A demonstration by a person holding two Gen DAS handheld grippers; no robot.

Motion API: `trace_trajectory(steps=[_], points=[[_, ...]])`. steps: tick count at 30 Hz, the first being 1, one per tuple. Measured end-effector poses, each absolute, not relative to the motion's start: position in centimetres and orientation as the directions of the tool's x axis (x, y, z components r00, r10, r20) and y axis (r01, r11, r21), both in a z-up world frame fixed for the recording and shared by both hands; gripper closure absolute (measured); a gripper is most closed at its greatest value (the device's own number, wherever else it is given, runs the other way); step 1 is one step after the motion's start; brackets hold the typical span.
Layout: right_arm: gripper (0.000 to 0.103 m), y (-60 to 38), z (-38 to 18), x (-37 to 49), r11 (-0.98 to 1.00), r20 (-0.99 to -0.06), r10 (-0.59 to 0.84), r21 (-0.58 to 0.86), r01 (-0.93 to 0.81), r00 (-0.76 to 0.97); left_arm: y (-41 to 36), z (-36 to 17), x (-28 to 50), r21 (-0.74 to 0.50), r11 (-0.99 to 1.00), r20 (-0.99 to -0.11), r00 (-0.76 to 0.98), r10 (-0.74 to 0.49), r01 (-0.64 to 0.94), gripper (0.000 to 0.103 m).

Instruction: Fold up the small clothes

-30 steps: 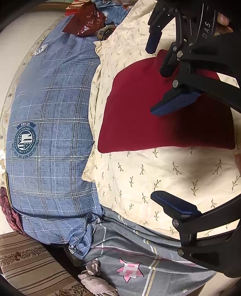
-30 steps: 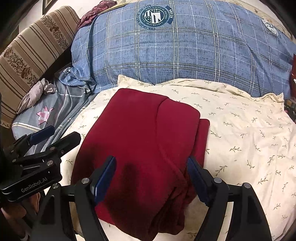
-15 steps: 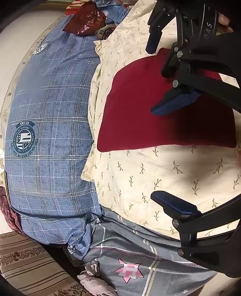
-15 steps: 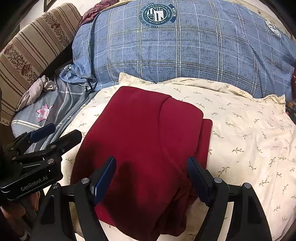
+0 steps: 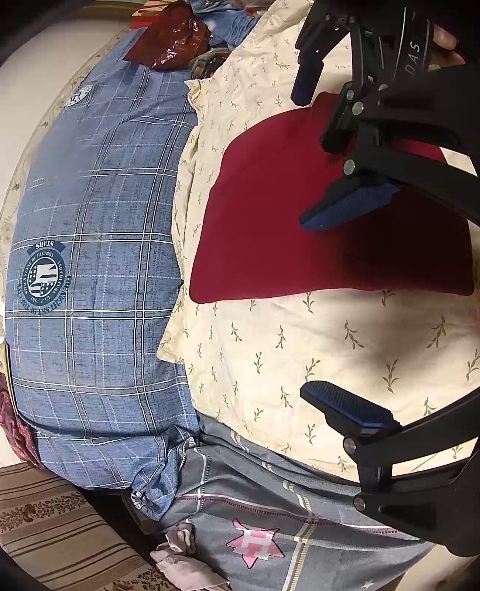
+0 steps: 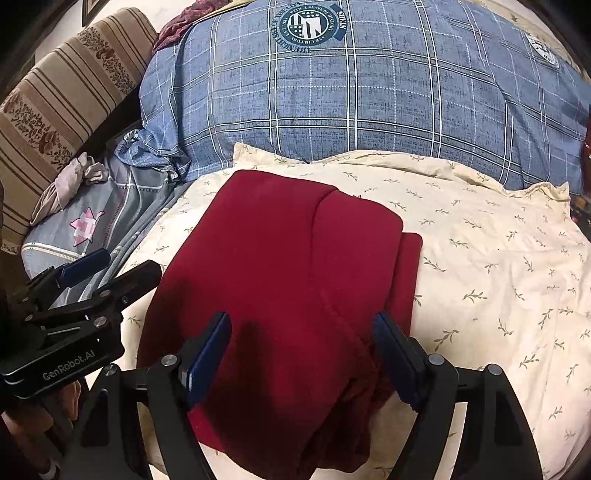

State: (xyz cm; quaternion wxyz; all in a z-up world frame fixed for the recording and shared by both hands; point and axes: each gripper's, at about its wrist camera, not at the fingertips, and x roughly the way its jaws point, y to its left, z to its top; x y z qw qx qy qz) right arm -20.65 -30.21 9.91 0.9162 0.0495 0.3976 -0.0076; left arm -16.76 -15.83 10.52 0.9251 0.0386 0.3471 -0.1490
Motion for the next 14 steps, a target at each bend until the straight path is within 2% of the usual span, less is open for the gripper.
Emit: trace_trajectory(steps=[14], points=[[0.022,-30.83,9.79,-20.39,0.993,-0.729,0.037,0.102,0.056,0.683,-15.11,10.17,-16.05,-0.056,0.952,-0.658,0.705,-0.263,0.302,0.020]])
